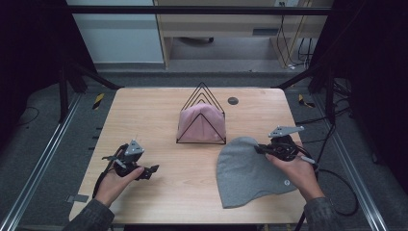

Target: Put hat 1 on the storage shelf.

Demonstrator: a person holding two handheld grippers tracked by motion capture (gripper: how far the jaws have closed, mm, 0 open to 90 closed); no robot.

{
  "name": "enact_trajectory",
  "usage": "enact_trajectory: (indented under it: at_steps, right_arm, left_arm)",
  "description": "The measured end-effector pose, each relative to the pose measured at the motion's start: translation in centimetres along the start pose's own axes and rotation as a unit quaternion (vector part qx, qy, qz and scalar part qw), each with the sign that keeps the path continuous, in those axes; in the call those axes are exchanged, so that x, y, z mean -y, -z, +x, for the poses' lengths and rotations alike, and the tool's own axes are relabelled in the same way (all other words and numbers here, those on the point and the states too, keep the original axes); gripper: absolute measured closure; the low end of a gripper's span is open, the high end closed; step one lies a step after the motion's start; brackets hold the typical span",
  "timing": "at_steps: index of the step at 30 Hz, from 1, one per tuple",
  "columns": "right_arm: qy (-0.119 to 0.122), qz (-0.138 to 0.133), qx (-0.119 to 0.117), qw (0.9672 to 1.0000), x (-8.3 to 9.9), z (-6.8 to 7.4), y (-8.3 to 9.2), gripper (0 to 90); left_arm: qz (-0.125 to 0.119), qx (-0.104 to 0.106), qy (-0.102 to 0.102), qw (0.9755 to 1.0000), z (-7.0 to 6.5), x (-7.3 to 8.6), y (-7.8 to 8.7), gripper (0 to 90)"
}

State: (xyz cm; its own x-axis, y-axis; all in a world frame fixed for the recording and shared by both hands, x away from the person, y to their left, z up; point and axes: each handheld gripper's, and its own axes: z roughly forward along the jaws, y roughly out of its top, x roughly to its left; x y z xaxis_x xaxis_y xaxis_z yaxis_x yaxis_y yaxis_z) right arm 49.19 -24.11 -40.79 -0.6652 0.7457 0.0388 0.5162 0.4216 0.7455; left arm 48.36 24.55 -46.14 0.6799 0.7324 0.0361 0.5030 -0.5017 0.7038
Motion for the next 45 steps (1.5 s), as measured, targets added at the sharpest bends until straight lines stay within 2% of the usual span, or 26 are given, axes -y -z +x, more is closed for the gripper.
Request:
enact_trajectory:
  at_steps: [2,3,4,6,7,12,19,27,34,38,45]
  right_arm:
    - [0.012,-0.014,-0.002,0.9998,-0.7,0.7,1.0,85.6]
    - [0.025,-0.027,-0.003,0.9993,-1.6,1.4,1.9,85.6]
    - [0.025,-0.027,-0.003,0.9993,-1.6,1.4,1.9,85.6]
    - [0.039,-0.044,-0.003,0.9982,-2.8,2.3,3.3,85.6]
    - [0.039,-0.044,-0.003,0.9982,-2.8,2.3,3.3,85.6]
    - [0.067,-0.078,-0.001,0.9947,-5.4,3.6,5.2,85.6]
    - [0.085,-0.091,-0.006,0.9921,-7.3,4.9,5.5,85.6]
    - [0.097,-0.098,-0.011,0.9904,-8.6,5.9,5.5,85.6]
    - [0.108,-0.108,-0.010,0.9883,-9.9,6.7,6.4,85.6]
    - [0.113,-0.112,-0.011,0.9873,-10.7,6.9,6.8,85.6]
    - [0.129,-0.117,-0.011,0.9846,-12.4,7.7,7.3,85.6]
  left_arm:
    - [0.000,0.001,-0.001,1.0000,0.0,0.0,0.0,12.3]
    - [0.000,0.002,-0.001,1.0000,-0.1,0.0,0.0,12.3]
    - [-0.002,0.003,-0.001,1.0000,-0.1,0.0,0.0,12.3]
    - [-0.003,0.005,-0.002,1.0000,-0.1,0.0,0.0,12.2]
    - [-0.005,0.006,-0.002,1.0000,-0.2,-0.1,0.0,12.2]
    - [-0.007,0.009,-0.004,0.9999,-0.3,-0.1,0.0,12.2]
    - [-0.011,0.011,-0.004,0.9999,-0.3,-0.1,0.1,12.2]
    - [-0.014,0.015,-0.006,0.9998,-0.4,-0.2,0.1,12.2]
    - [-0.017,0.014,-0.004,0.9997,-0.4,-0.4,0.3,12.3]
    - [-0.025,0.012,-0.013,0.9995,-0.8,-1.4,0.9,12.3]
    - [-0.044,0.020,-0.023,0.9986,-1.1,-3.6,2.2,12.3]
